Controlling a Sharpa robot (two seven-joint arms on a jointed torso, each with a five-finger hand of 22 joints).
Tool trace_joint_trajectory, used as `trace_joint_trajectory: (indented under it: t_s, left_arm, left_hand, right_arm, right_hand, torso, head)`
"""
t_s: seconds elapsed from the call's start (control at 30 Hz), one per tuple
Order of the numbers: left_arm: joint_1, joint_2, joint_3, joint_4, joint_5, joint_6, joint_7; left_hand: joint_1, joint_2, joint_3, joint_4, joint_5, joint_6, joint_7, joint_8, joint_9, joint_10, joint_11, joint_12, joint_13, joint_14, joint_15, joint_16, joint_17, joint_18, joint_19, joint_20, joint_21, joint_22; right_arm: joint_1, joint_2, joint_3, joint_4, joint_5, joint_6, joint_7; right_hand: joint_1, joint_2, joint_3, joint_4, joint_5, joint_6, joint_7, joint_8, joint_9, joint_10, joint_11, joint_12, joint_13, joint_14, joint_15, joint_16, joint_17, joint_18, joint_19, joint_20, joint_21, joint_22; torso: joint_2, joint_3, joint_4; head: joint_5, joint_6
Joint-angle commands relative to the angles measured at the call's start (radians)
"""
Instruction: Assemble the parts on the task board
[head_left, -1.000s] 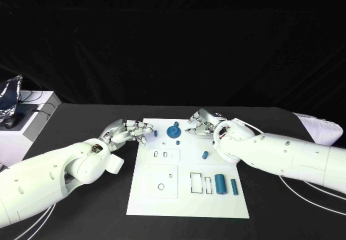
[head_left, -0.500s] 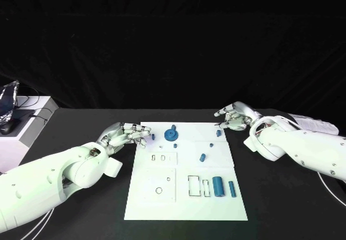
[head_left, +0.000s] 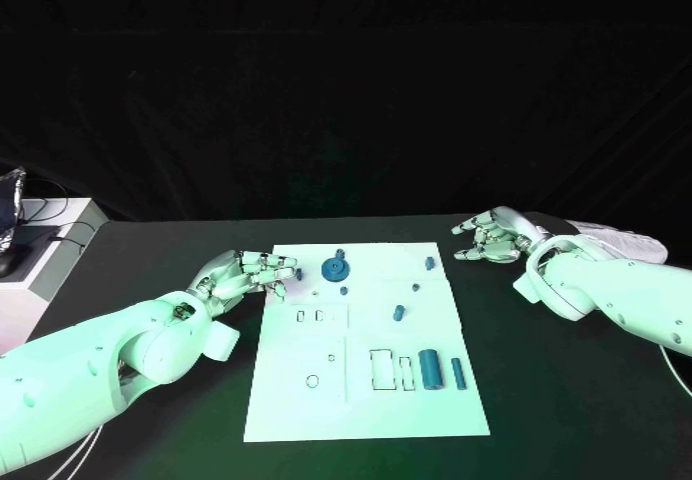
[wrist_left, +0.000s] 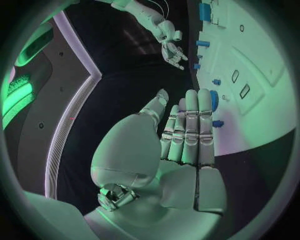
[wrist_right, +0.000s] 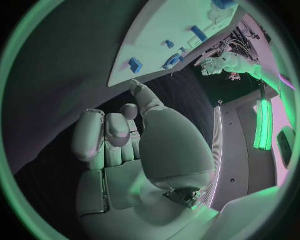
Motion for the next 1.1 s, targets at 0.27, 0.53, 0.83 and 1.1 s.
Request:
trace_joint_trajectory:
  t_s: [0.27, 0.53, 0.83, 1.1]
  left_arm:
    - [-0.004, 0.003, 0.001, 0.000, 0.006, 0.029, 0.013]
    - [-0.006, 0.003, 0.001, 0.000, 0.004, 0.029, 0.010]
    - [-0.006, 0.002, 0.001, 0.000, 0.000, 0.028, 0.004]
    - [-0.006, 0.001, 0.001, -0.001, -0.001, 0.025, -0.002]
  left_hand:
    - [0.012, -0.003, -0.022, -0.004, -0.004, 0.004, -0.001, 0.000, 0.002, 0.029, -0.012, 0.028, 0.003, 0.011, -0.011, 0.066, 0.064, 0.005, -0.001, -0.011, 0.055, 0.041]
    - [0.016, 0.003, -0.038, -0.008, -0.004, 0.021, -0.006, 0.004, 0.002, 0.051, -0.026, 0.075, 0.012, 0.018, -0.022, 0.132, 0.124, 0.006, 0.006, -0.022, 0.094, 0.070]
    - [0.028, 0.020, -0.068, -0.014, -0.004, 0.033, -0.010, 0.006, 0.002, -0.001, -0.040, 0.242, 0.101, 0.001, -0.030, 0.173, 0.188, -0.006, -0.008, -0.036, 0.120, 0.097]
    - [0.027, 0.022, -0.067, -0.016, -0.004, 0.033, -0.011, 0.010, 0.002, -0.004, -0.041, 0.255, 0.100, 0.009, -0.031, 0.170, 0.191, -0.002, -0.006, -0.034, 0.119, 0.098]
  right_arm:
    - [-0.037, 0.074, -0.001, -0.089, -0.063, 0.017, 0.027]
    - [-0.042, 0.108, 0.000, -0.116, -0.056, 0.013, 0.010]
    - [-0.044, 0.119, -0.001, -0.126, -0.057, 0.057, -0.002]
    - [-0.045, 0.122, -0.001, -0.120, -0.066, 0.091, -0.008]
  right_hand:
    - [0.009, -0.008, 0.005, 0.022, -0.011, -0.016, 0.011, 0.007, 0.000, 0.011, 0.008, 0.004, 0.012, 0.006, -0.002, 0.009, 0.020, 0.004, 0.076, -0.003, 0.018, 0.155]
    - [0.002, 0.001, 0.005, 0.028, -0.012, -0.003, 0.013, 0.008, 0.001, 0.016, 0.009, 0.015, 0.023, 0.007, 0.000, 0.019, 0.034, 0.004, 0.077, -0.001, 0.032, 0.158]
    - [-0.007, 0.013, -0.005, 0.014, -0.010, 0.010, 0.015, 0.006, 0.000, 0.014, 0.011, 0.018, 0.027, 0.006, 0.002, 0.021, 0.039, 0.006, 0.076, 0.002, 0.037, 0.158]
    - [-0.008, 0.014, -0.006, 0.013, -0.010, 0.014, 0.015, 0.007, 0.000, 0.013, 0.011, 0.016, 0.027, 0.007, 0.002, 0.021, 0.040, 0.006, 0.076, 0.002, 0.039, 0.158]
  torso:
    - [0.002, 0.0010, 0.0070]
    - [0.003, 0.0015, 0.0072]
    - [0.002, 0.0016, 0.0056]
    - [0.002, 0.0020, 0.0062]
  head:
    - [-0.007, -0.017]
    - [-0.011, -0.022]
    - [-0.013, -0.025]
    - [-0.012, -0.027]
